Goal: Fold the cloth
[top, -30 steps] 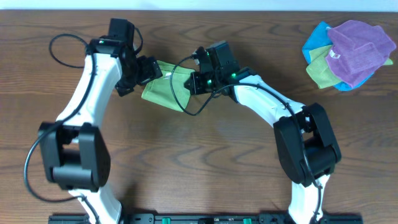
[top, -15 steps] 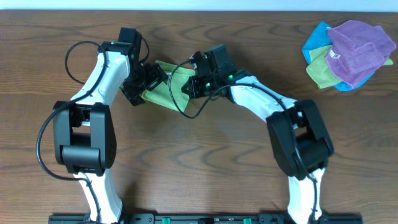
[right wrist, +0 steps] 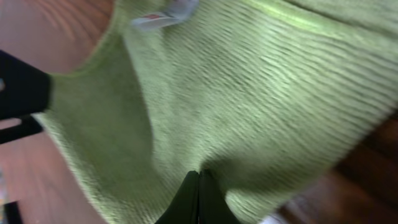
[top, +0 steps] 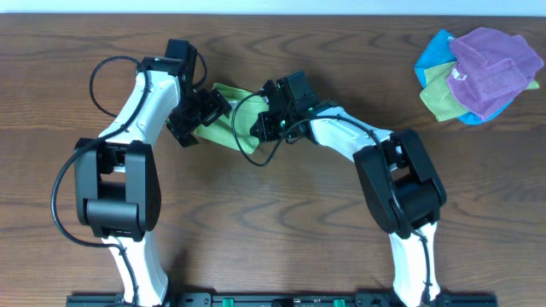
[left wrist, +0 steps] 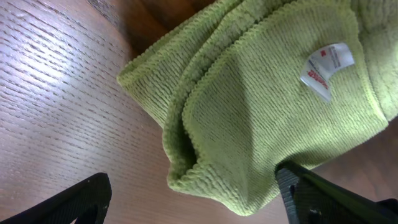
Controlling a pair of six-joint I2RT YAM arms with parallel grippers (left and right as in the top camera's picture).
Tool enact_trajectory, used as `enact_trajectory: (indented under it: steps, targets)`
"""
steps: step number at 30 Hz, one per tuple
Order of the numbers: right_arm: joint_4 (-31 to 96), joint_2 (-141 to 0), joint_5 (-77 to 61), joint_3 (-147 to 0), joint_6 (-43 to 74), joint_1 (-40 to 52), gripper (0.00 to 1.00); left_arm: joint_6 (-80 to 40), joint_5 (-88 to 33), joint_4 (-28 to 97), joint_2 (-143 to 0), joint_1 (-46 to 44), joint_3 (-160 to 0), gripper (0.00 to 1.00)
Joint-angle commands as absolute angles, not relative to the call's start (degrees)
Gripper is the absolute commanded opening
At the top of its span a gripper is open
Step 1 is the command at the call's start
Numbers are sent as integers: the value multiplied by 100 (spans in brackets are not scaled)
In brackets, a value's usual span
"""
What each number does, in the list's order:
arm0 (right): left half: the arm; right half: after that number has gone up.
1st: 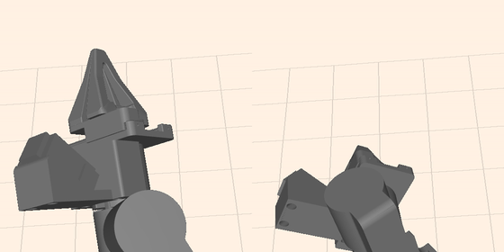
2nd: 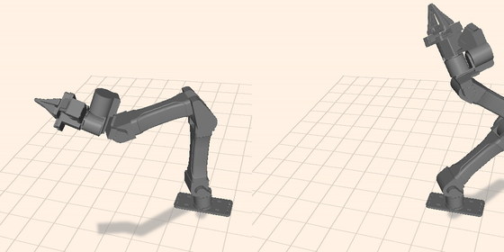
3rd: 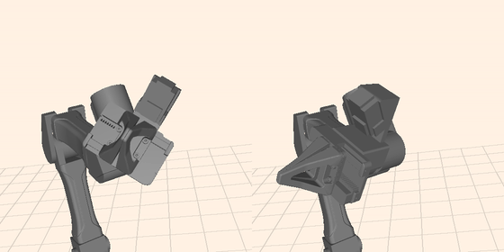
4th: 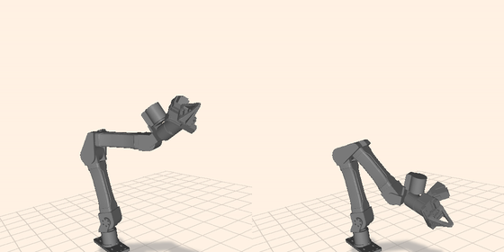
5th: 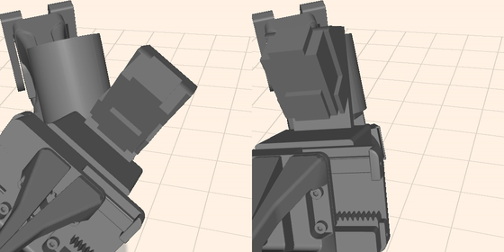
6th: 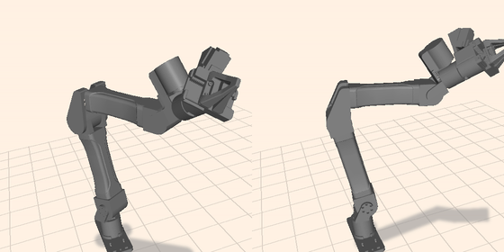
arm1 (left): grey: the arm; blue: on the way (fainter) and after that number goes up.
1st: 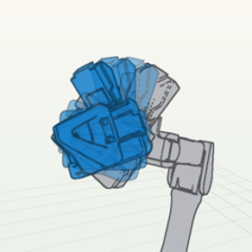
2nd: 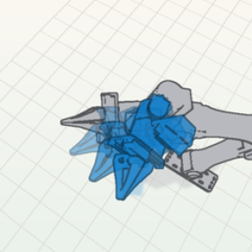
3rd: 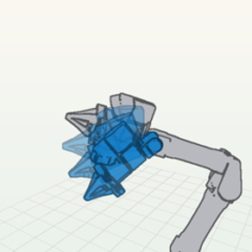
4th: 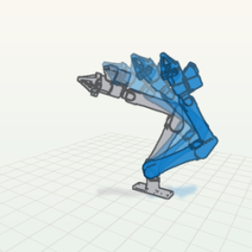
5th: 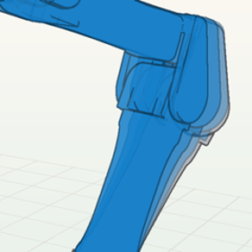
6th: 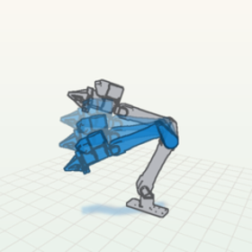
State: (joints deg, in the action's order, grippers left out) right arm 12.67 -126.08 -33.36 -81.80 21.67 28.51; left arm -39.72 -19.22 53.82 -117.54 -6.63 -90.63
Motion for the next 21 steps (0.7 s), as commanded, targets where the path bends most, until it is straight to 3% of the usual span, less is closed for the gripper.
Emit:
enact_trajectory:
  steps: [1,5,11,16,21]
  targets:
    - [1315,-12184,-3509,-8250,2156,2886,2,-3962,-2110,5487,-11732,-650,-9085,95]
    - [1865,-11620,-2676,-8250,2053,2779,2,-3789,-2082,5636,-11732,-631,-9085,95]
    - [3741,-10191,-537,-8248,1347,2615,2,-2818,-1743,5769,-11583,-558,-9087,95]
    - [5041,-8917,14,-8152,974,2390,2,-1844,-1610,5981,-11187,-401,-9087,95]
    - [5253,-7244,346,-7323,989,2211,2,-1391,-1343,6235,-10519,-150,-9087,95]
